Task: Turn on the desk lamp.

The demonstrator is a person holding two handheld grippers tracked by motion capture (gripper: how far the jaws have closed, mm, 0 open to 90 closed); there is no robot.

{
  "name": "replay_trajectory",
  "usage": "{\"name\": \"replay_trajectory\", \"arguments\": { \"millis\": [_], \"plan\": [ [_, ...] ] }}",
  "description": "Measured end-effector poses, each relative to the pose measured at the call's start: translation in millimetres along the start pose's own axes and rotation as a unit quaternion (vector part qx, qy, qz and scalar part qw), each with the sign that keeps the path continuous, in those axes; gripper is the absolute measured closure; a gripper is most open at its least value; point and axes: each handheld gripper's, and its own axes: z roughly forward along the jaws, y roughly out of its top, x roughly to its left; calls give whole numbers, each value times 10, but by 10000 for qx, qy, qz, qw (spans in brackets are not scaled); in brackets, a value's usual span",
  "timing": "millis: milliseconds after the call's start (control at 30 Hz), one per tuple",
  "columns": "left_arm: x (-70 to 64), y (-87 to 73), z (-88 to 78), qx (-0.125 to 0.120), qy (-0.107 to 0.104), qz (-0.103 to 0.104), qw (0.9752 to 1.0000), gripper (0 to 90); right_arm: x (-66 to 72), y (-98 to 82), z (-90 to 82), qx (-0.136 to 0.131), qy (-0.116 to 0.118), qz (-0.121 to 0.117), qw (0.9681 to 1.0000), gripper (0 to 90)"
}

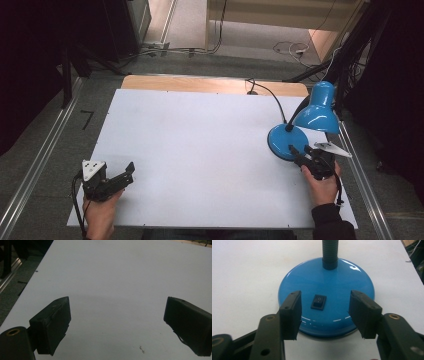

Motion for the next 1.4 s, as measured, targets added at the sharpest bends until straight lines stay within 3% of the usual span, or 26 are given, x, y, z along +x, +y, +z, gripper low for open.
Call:
{"name": "replay_trajectory", "arguments": {
  "millis": [100,133,233,267,300,400,1400],
  "plan": [
    [0,0,0,0,1,-1,10000,79,8,25,30,-7,75,-28,10000,560],
    [-1,0,1,1,0,-3,10000,79,8,25,30,-7,75,-28,10000,560],
    [-1,0,2,-1,1,-15,10000,79,19,51,52,-41,100,-41,9999,708],
    [0,0,2,1,2,-12,10000,79,19,51,52,-41,100,-41,9999,708],
    [1,0,2,6,2,-14,10000,79,17,63,66,-34,115,-26,9999,781],
    [2,0,2,6,-3,-16,10000,79,12,77,88,-10,118,4,9999,859],
    [-1,-1,2,19,-18,-4,10000,79,30,80,206,169,97,11,9998,874]
  ]
}}
